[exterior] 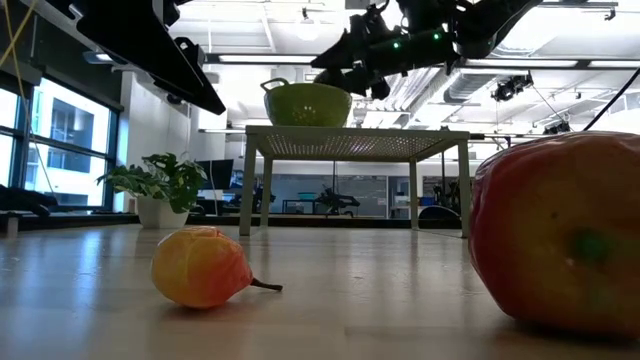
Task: Pick & Place Fruit
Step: Put the orange pear into the green strainer bowl on the shelf
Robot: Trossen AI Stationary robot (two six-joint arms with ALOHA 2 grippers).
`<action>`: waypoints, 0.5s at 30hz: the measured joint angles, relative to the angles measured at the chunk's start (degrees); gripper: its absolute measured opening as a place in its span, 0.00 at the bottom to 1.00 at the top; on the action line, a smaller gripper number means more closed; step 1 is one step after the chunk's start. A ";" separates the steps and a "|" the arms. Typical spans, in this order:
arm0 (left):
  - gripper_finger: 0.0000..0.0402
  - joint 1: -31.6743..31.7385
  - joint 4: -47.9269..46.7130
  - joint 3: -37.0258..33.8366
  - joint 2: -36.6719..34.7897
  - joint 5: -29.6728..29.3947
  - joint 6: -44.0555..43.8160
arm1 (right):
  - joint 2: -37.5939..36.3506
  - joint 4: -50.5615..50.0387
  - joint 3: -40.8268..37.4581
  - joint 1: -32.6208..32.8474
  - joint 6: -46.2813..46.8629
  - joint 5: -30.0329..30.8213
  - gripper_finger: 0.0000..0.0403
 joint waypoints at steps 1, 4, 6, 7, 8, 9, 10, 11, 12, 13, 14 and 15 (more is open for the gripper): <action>0.85 0.00 0.00 0.00 0.00 -0.01 0.01 | -0.02 0.09 0.00 0.04 0.00 0.15 0.83; 0.85 0.00 0.00 0.00 0.00 -0.01 0.01 | -0.02 0.13 0.00 0.13 0.09 1.22 0.83; 0.85 0.00 0.00 0.00 0.00 0.00 0.00 | -0.02 0.62 0.00 0.13 0.09 1.21 0.83; 0.85 0.00 0.00 0.00 0.00 -0.01 0.02 | -0.02 0.99 0.00 0.13 0.09 1.03 0.83; 0.85 0.00 0.00 0.00 0.00 -0.02 0.02 | -0.06 1.22 0.00 0.21 0.09 1.03 0.83; 0.85 0.00 0.00 0.00 0.00 -0.01 0.02 | -0.41 1.08 0.00 0.28 0.07 1.05 0.83; 0.85 0.00 -0.01 0.00 0.00 -0.02 0.02 | -0.84 0.85 -0.04 0.35 0.05 1.05 0.83; 0.85 0.00 -0.01 0.00 0.00 0.01 0.01 | -1.35 0.78 -0.04 0.35 0.03 1.09 0.83; 0.85 0.00 0.00 0.00 0.00 0.16 0.02 | -1.97 0.77 -0.04 0.35 0.06 1.09 0.83; 0.85 0.00 0.00 0.00 0.00 0.61 0.00 | -2.76 0.48 -0.04 0.35 0.07 1.07 0.83; 0.85 0.00 0.00 0.00 0.00 1.18 0.02 | -3.46 -0.08 -0.04 0.35 0.04 1.05 0.83; 0.85 0.00 0.02 0.00 0.00 1.91 0.00 | -4.02 -0.58 -0.02 0.46 -0.02 1.05 0.83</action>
